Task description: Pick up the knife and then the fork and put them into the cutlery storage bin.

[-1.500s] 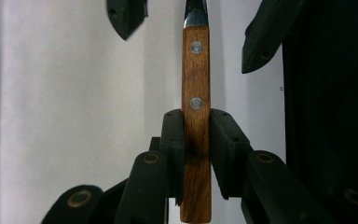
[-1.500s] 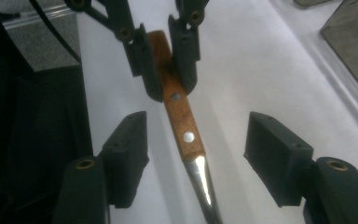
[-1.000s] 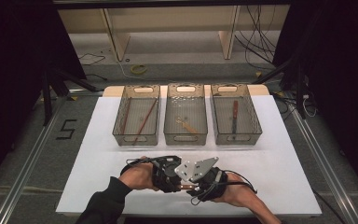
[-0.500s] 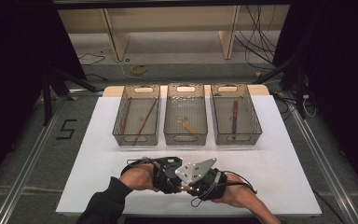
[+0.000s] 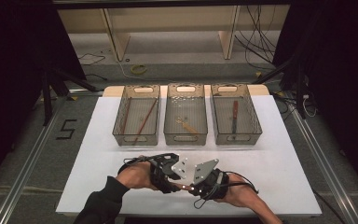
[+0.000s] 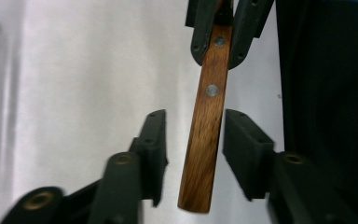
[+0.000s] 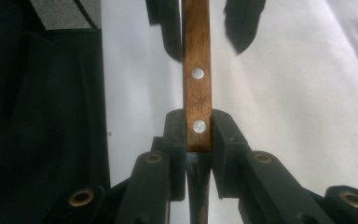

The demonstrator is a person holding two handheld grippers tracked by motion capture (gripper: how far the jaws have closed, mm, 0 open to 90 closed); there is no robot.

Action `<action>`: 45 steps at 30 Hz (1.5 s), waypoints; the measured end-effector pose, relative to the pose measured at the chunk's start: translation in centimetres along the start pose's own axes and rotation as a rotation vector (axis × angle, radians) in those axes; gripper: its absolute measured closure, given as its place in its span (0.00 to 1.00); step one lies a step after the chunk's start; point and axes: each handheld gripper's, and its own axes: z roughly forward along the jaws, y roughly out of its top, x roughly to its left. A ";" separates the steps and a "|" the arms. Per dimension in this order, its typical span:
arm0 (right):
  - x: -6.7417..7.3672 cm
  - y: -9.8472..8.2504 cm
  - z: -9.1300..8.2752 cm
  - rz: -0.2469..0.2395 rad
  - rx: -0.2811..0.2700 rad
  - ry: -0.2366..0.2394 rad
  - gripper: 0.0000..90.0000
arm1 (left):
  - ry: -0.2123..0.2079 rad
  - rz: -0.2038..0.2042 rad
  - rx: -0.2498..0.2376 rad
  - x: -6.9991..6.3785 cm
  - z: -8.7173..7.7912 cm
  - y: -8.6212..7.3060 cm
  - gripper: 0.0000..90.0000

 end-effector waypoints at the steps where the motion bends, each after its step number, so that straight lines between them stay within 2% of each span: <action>1: -0.1 0.0 -0.1 0.003 0.002 -0.008 0.87 | 0.007 -0.019 -0.014 0.2 -0.2 -0.1 0.56; 4: -0.5 -0.3 -0.3 0.014 0.003 -0.028 0.87 | 0.037 -0.073 -0.073 0.6 -0.8 -0.7 0.46; 9: -1.2 -0.7 -0.9 0.043 -0.002 -0.062 0.87 | 0.086 -0.155 -0.159 1.4 -1.4 -1.7 0.36; 14: -2.2 -1.2 -1.8 0.080 -0.011 -0.103 0.87 | 0.147 -0.228 -0.234 1.9 -1.7 -2.6 0.32; 20: -3.8 -2.1 -3.4 0.144 -0.035 -0.169 0.87 | 0.172 -0.327 -0.311 2.2 -2.2 -3.8 0.27; 21: -4.1 -2.2 -3.8 0.153 -0.042 -0.179 0.87 | 0.189 -0.341 -0.326 2.1 -2.2 -4.1 0.26; 24: -5.2 -2.5 -4.9 0.210 -0.062 -0.220 0.87 | 0.217 -0.393 -0.365 2.1 -2.3 -5.2 0.26; 26: -6.3 -2.7 -5.9 0.245 -0.081 -0.245 0.87 | 0.237 -0.432 -0.400 2.0 -2.2 -6.0 0.26; 31: -9.2 -2.7 -8.6 0.335 -0.132 -0.317 0.87 | 0.272 -0.498 -0.418 1.6 -1.7 -8.1 0.26; 37: -13.8 -2.4 -11.7 0.463 -0.166 -0.402 0.87 | 0.326 -0.585 -0.479 1.0 -1.5 -10.4 0.25; 40: -16.0 -2.4 -12.6 0.525 -0.164 -0.449 0.87 | 0.338 -0.623 -0.515 0.8 -1.7 -11.1 0.25; 45: -19.1 -2.9 -12.6 0.628 -0.158 -0.504 0.87 | 0.357 -0.646 -0.529 0.6 -2.0 -11.9 0.25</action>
